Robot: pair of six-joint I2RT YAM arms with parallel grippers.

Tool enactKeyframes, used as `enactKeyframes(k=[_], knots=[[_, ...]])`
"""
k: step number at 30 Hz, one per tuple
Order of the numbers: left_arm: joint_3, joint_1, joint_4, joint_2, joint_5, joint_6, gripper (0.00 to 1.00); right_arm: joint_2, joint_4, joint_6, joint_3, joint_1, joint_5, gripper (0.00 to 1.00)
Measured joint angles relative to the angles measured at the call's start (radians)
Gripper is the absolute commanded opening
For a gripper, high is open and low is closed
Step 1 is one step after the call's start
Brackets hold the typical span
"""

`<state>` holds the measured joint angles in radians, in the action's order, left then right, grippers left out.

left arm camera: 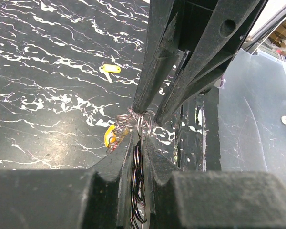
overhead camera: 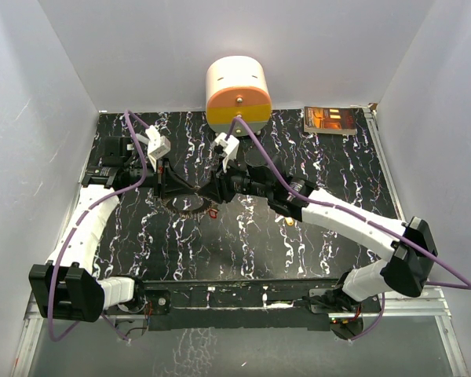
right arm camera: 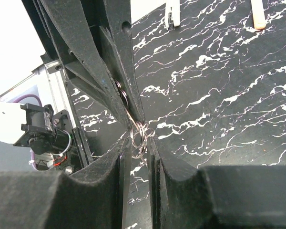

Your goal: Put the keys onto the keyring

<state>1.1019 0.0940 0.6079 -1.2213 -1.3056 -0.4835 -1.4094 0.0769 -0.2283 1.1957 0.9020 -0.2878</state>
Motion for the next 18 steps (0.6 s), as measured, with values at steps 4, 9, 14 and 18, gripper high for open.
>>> enactKeyframes(k=[4, 9, 14, 18], knots=[[0.000, 0.001, 0.001, 0.000, -0.004, -0.003, 0.00, -0.001, -0.002, 0.003, 0.010, 0.000, 0.000, 0.28], [0.003, 0.001, 0.003, 0.000, -0.004, -0.005, 0.00, 0.000, 0.002, 0.011, 0.013, 0.000, 0.017, 0.31], [0.005, 0.002, 0.004, 0.000, -0.005, -0.007, 0.00, 0.015, 0.003, 0.019, 0.013, -0.001, 0.053, 0.32], [0.011, 0.003, 0.008, 0.000, -0.009, -0.008, 0.00, 0.021, 0.002, 0.023, 0.013, -0.001, 0.057, 0.31]])
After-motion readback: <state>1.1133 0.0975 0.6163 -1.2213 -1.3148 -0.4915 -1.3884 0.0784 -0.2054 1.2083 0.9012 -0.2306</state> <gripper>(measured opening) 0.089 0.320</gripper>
